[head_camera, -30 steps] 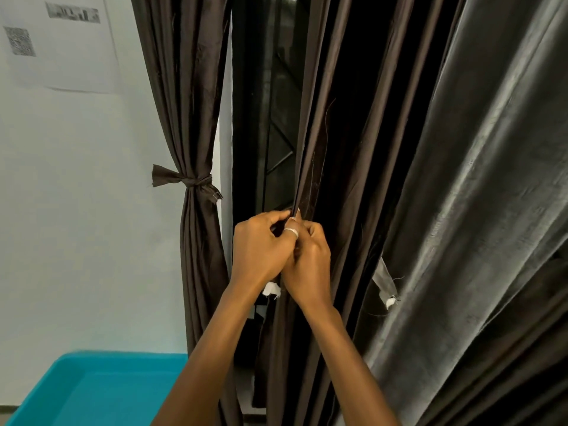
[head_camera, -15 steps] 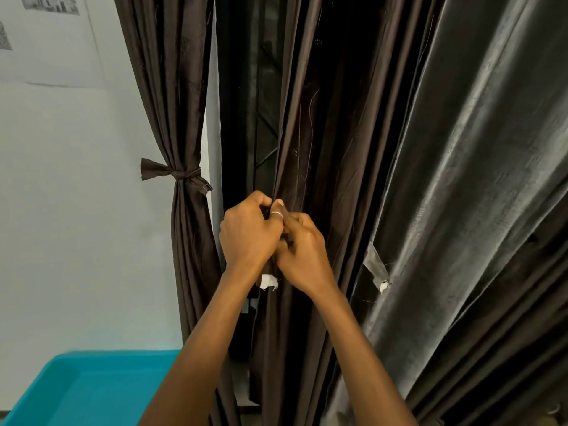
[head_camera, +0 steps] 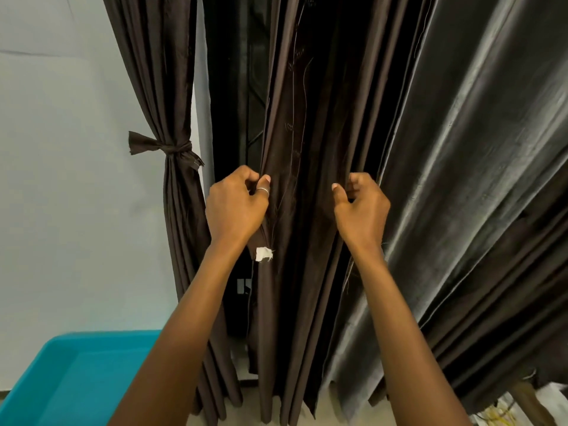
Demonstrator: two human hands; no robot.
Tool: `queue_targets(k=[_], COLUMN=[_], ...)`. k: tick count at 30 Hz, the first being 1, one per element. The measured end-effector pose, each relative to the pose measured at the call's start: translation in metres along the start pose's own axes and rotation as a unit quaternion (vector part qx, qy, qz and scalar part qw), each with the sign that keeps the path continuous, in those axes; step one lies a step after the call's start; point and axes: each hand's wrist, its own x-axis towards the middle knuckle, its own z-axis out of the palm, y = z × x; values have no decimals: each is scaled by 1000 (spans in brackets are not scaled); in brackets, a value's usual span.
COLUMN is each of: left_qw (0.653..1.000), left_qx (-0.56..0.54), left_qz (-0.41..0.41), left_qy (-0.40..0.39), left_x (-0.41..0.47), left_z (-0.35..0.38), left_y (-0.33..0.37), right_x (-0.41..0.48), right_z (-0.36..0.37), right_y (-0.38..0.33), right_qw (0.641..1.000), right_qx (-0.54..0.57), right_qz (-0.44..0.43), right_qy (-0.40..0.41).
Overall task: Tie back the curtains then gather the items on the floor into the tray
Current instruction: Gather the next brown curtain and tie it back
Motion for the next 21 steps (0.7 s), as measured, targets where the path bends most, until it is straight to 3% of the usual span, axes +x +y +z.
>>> queue_targets(k=[7, 12, 16, 21], left_qw=[999, 999, 999, 996], left_qx=[9, 1, -21, -57], left_qz=[-14, -2, 40, 57], left_qy=[39, 38, 6, -37], left_x=[11, 1, -17, -23], left_z=[-22, -13, 6, 17], left_y=[-15, -8, 11, 18], right_x=[20, -15, -48, -61], right_z=[-43, -25, 5, 30], right_y=[32, 21, -11, -31], right_qw=[993, 994, 994, 988], right_qx=[29, 1, 33, 128], right_qz=[84, -3, -96, -85], right_qy=[75, 110, 47, -19])
